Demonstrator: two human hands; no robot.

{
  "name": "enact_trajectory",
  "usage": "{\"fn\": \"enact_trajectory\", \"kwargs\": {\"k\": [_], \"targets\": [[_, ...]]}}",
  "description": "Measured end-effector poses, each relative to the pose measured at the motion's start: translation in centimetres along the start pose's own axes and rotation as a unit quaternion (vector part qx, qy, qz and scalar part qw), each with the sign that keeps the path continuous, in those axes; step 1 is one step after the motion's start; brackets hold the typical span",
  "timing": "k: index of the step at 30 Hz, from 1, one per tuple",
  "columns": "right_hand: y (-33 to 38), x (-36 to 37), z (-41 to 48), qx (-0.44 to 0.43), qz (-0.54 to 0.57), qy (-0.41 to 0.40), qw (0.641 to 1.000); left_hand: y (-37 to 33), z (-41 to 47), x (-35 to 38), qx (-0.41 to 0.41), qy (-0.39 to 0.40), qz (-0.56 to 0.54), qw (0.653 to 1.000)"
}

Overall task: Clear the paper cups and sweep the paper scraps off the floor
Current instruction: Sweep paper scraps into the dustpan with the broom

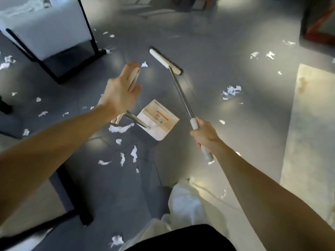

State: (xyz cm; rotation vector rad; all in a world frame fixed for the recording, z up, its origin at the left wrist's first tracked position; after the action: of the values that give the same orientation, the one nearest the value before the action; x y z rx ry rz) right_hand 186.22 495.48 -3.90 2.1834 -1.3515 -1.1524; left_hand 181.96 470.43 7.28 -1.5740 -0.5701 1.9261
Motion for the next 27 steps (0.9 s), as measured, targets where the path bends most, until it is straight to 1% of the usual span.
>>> {"fn": "enact_trajectory", "kwargs": {"k": [3, 8, 13, 16, 18, 21, 23, 27], "targets": [[6.8, -1.5, 9.4, -0.003, -0.001, -0.001, 1.0, 3.3, 10.8, 0.2, -0.018, -0.015, 0.001, 1.0], [19.2, -4.7, 27.2, -0.001, 0.034, -0.008, 0.999, 8.7, 29.7, 1.9, -0.017, -0.046, 0.011, 0.999], [33.5, -8.5, 40.8, -0.015, 0.032, -0.011, 0.999, 12.4, 47.9, 1.1, -0.005, -0.067, 0.03, 0.997], [41.2, -8.0, 48.8, -0.007, 0.025, 0.015, 1.0, 16.0, 57.0, 0.6, -0.009, -0.073, 0.024, 0.997], [46.4, -6.9, 54.1, -0.014, 0.007, 0.034, 0.999, 19.6, 63.5, 0.6, -0.019, -0.061, 0.013, 0.998], [54.5, -5.5, 62.9, -0.021, 0.02, 0.068, 0.997, 25.1, 74.4, 0.8, -0.025, -0.064, 0.004, 0.998], [60.8, -4.9, 69.0, -0.038, 0.013, 0.073, 0.997, 28.5, 81.9, 0.3, -0.027, -0.084, -0.001, 0.996], [72.8, -4.6, 79.3, -0.052, -0.01, 0.077, 0.996, 33.7, 96.2, -2.0, -0.034, -0.079, 0.0, 0.996]]}}
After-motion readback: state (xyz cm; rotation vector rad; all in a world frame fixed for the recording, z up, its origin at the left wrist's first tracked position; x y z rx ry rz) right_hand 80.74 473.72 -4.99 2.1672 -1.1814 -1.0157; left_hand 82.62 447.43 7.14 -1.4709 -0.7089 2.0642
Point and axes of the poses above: each hand's wrist, its own z-axis towards the middle knuckle, its own x-axis out of the palm, y = z × x, the point moved 5 cm from there along z, towards the middle knuckle, and after that the axes turned 8 degrees about x, right-handed, at the moved point
